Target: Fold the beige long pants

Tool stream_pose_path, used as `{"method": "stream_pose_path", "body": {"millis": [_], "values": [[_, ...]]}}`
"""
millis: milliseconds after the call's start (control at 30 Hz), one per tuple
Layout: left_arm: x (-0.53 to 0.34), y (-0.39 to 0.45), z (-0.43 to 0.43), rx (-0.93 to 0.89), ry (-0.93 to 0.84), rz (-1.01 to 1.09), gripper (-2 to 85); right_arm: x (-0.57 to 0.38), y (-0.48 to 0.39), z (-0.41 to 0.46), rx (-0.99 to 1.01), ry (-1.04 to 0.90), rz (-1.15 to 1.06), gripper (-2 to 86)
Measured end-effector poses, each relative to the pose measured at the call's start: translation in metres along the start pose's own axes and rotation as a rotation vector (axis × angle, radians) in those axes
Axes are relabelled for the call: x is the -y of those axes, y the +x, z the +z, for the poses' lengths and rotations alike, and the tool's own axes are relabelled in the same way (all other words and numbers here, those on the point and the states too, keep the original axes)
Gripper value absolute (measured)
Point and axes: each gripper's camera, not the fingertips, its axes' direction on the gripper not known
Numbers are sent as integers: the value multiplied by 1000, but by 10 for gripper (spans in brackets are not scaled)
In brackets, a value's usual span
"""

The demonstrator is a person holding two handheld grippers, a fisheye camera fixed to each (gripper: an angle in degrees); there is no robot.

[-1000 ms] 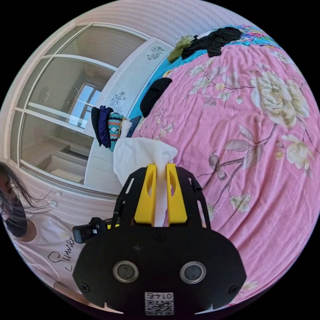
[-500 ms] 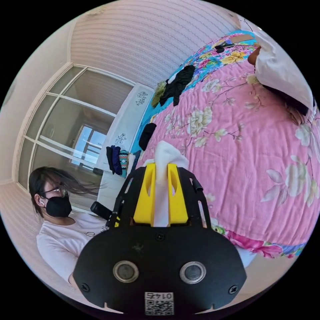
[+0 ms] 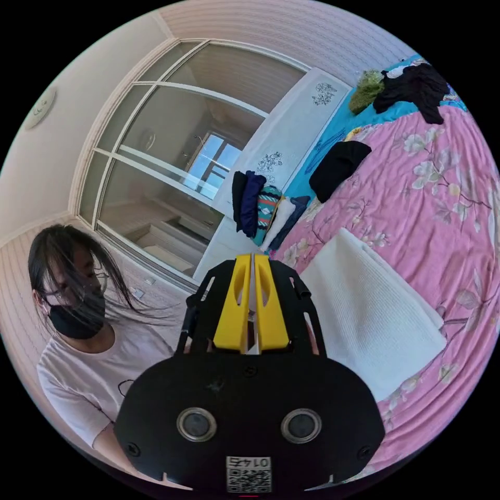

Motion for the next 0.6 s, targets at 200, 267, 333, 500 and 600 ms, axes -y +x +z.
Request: {"method": "stream_pose_path", "body": {"millis": [200, 267, 333, 500, 600], "values": [[30, 55, 49, -143, -31, 138, 2, -76, -29, 42, -268, -331, -15, -2], [32, 72, 70, -98, -80, 199, 3, -102, -36, 71, -345, -385, -41, -3], [31, 80, 94, 39, -172, 218, -1, -115, -37, 82, -368, -366, -33, -3], [20, 84, 126, 85, -270, 324, -8, -139, -47, 106, -427, -393, -92, -3], [23, 89, 122, 101, -259, 334, -9, -148, -65, 111, -446, -418, -149, -1]]}}
